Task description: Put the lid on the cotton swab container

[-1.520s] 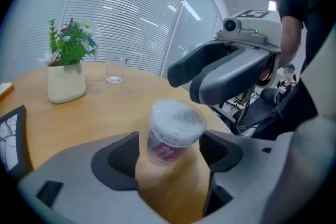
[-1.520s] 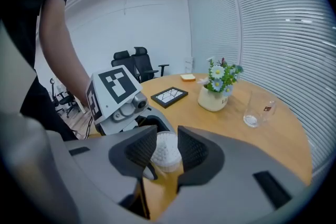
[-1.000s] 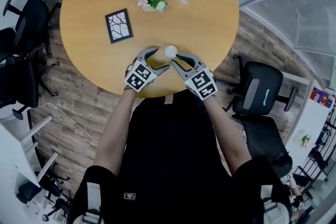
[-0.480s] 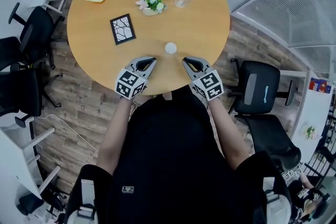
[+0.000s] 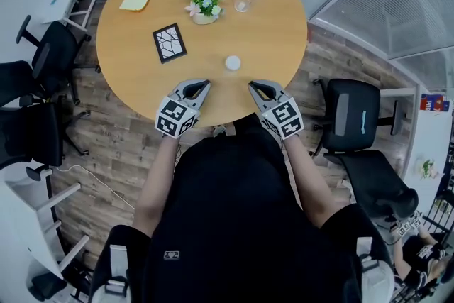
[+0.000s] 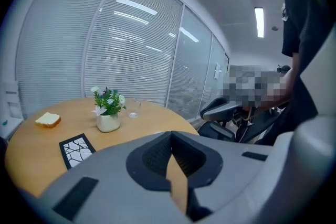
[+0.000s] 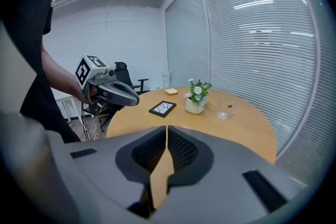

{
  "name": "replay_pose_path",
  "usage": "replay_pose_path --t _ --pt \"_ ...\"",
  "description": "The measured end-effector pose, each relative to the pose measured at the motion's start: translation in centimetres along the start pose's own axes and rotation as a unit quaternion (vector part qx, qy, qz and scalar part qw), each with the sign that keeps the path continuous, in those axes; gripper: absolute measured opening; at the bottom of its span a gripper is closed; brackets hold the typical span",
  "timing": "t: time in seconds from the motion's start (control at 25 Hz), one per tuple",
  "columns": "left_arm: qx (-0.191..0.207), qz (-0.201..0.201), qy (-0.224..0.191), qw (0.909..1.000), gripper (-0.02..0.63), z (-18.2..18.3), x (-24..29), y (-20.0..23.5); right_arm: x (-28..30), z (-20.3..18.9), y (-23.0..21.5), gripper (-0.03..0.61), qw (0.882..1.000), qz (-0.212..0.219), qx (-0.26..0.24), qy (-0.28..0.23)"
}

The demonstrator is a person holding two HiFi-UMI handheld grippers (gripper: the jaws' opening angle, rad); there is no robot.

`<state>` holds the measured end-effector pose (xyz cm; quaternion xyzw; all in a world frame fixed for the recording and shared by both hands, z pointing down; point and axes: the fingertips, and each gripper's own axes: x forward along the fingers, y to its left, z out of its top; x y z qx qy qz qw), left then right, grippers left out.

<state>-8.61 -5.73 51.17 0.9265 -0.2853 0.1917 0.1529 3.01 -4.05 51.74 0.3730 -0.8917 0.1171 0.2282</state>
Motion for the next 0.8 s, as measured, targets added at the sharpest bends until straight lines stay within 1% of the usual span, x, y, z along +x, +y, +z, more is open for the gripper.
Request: replay_pose_path --t 0.36,0.6,0.8 --pt "0.003 -0.002 -0.005 1.0 0.008 0.0 -0.7 -0.8 -0.4 0.1 0.5 0.012 1.0 -0.005 0.003 -0.007" --pt "0.003 -0.016 -0.01 0.9998 0.008 0.1 -0.6 -1.3 -0.3 0.0 0.4 0.012 1.0 -0.008 0.009 -0.007" --pt "0.006 -0.019 -0.006 0.9998 0.008 -0.3 -0.4 -1.2 0.0 -0.2 0.4 0.012 1.0 -0.007 0.011 -0.003"
